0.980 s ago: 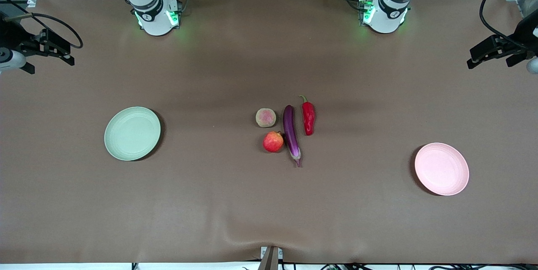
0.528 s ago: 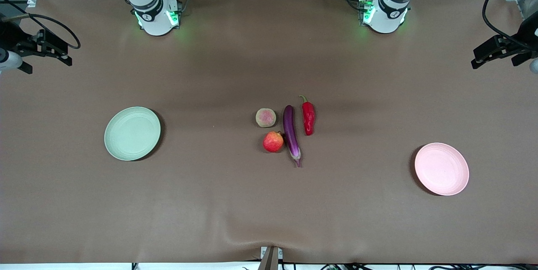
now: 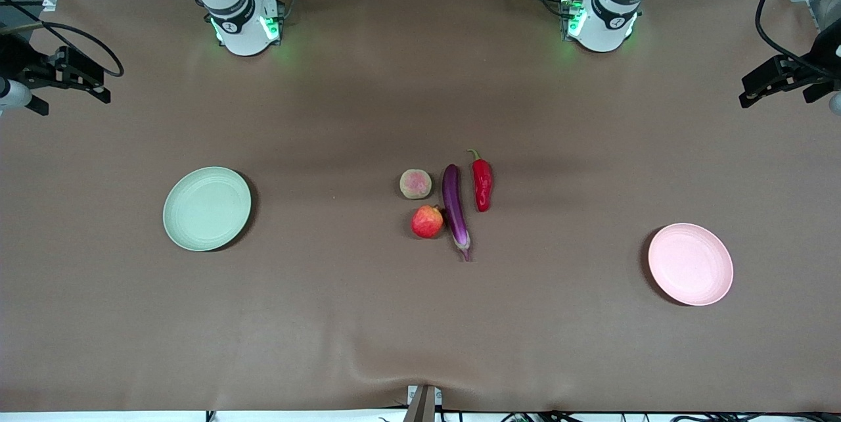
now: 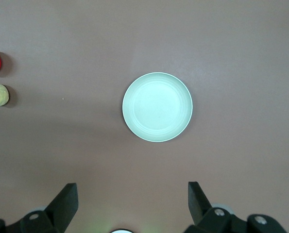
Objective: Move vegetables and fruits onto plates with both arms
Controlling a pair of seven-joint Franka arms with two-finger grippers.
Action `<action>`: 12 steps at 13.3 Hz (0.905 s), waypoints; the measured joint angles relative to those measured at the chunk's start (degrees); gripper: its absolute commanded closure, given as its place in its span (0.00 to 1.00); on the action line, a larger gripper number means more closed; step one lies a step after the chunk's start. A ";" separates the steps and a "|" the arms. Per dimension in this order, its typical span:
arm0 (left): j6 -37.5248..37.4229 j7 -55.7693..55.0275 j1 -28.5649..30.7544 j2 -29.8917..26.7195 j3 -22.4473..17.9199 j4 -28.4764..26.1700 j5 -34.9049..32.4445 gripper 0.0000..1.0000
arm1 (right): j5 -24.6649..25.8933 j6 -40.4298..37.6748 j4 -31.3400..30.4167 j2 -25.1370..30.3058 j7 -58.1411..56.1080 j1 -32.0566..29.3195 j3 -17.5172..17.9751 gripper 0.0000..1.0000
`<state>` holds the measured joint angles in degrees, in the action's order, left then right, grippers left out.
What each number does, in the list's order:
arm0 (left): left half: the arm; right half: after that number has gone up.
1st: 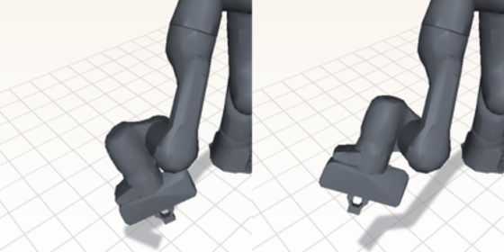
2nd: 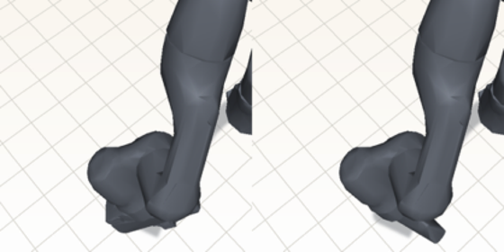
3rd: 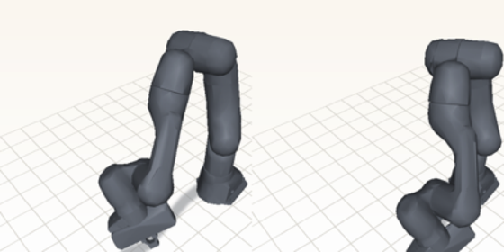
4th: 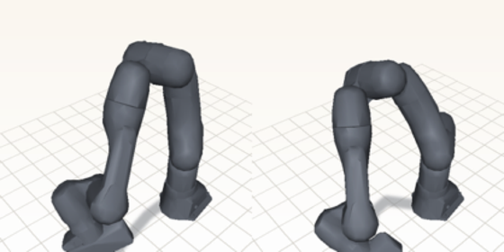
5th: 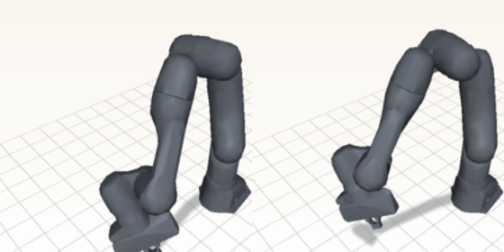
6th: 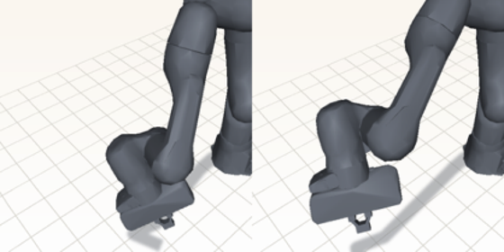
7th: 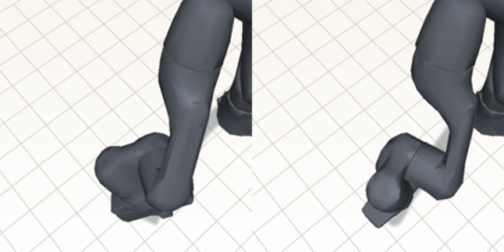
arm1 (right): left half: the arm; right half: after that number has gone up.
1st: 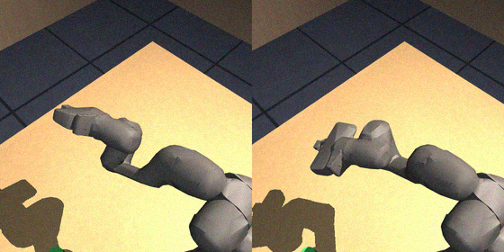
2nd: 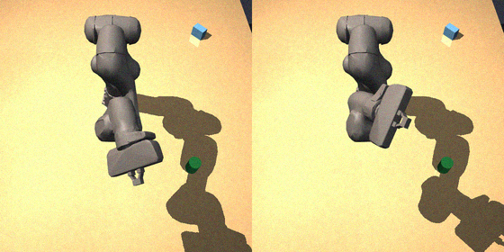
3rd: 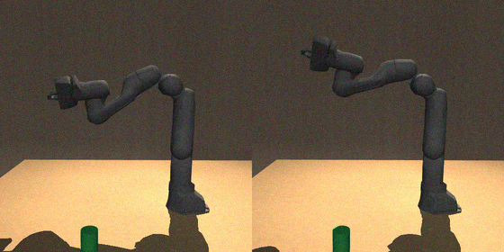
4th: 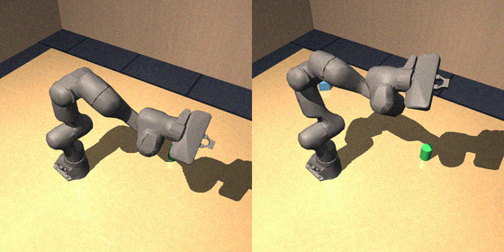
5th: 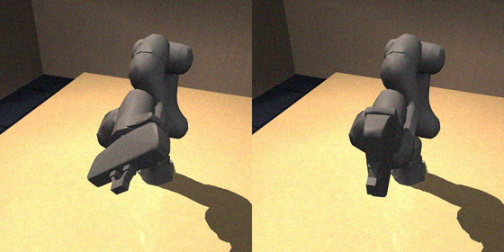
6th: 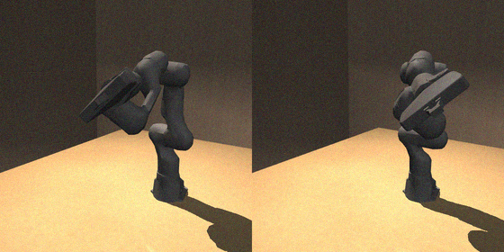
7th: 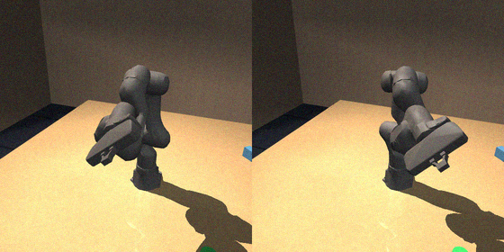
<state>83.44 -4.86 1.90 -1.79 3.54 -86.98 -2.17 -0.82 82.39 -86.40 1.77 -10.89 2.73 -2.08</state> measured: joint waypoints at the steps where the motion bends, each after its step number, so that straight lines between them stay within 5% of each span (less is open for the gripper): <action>1: 0.00 0.00 0.01 0.00 -0.01 0.00 0.00 0.00 | 0.00 0.00 0.00 0.00 0.01 -0.06 -0.03 0.00; 12: 4.81 -6.60 -1.04 9.89 2.58 -2.38 0.00 0.00 | 0.00 -0.13 -0.09 -0.02 0.01 -0.28 -0.18 0.00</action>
<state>88.26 -11.46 0.86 8.10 6.11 -89.36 -2.17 -0.82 82.26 -86.49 1.75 -10.89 2.45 -2.26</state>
